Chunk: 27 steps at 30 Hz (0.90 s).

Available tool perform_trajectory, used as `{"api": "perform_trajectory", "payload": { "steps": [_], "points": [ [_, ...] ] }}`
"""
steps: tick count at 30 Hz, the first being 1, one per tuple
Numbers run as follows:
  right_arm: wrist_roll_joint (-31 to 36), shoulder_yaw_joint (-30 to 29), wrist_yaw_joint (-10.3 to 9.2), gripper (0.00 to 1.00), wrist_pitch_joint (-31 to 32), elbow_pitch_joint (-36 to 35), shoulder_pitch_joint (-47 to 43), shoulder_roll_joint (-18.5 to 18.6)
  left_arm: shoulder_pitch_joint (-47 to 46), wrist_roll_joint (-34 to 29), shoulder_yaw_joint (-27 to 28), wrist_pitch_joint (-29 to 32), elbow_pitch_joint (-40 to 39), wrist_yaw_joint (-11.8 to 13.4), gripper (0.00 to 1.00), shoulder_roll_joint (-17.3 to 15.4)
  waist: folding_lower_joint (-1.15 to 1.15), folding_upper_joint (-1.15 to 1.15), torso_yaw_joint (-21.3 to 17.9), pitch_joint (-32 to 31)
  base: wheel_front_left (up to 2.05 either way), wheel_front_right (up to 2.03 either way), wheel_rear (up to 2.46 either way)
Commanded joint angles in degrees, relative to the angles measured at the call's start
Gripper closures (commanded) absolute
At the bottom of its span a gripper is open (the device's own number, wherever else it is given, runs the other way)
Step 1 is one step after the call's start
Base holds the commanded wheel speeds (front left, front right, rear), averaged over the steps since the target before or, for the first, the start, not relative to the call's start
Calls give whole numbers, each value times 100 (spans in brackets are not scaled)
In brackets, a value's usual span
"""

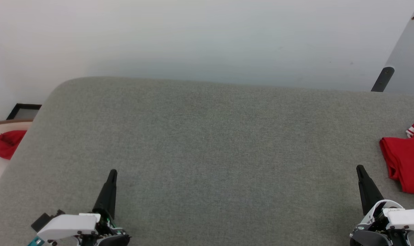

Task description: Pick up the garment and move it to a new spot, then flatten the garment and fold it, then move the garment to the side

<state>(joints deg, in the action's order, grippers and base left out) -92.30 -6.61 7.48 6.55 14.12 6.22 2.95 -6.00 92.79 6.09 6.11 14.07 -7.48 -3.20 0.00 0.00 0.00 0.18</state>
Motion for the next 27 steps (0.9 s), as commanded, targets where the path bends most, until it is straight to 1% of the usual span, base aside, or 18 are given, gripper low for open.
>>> {"api": "perform_trajectory", "payload": {
  "steps": [1,27],
  "points": [
    [-21,18,2,100,0,1,19,-20,-57,-9,13,36,9,-2,100,11,0,0,0,0,0,0,0],
    [-22,17,2,100,-1,1,19,-20,-59,-25,29,36,9,-2,100,21,0,0,0,0,0,0,0]
  ]
}}
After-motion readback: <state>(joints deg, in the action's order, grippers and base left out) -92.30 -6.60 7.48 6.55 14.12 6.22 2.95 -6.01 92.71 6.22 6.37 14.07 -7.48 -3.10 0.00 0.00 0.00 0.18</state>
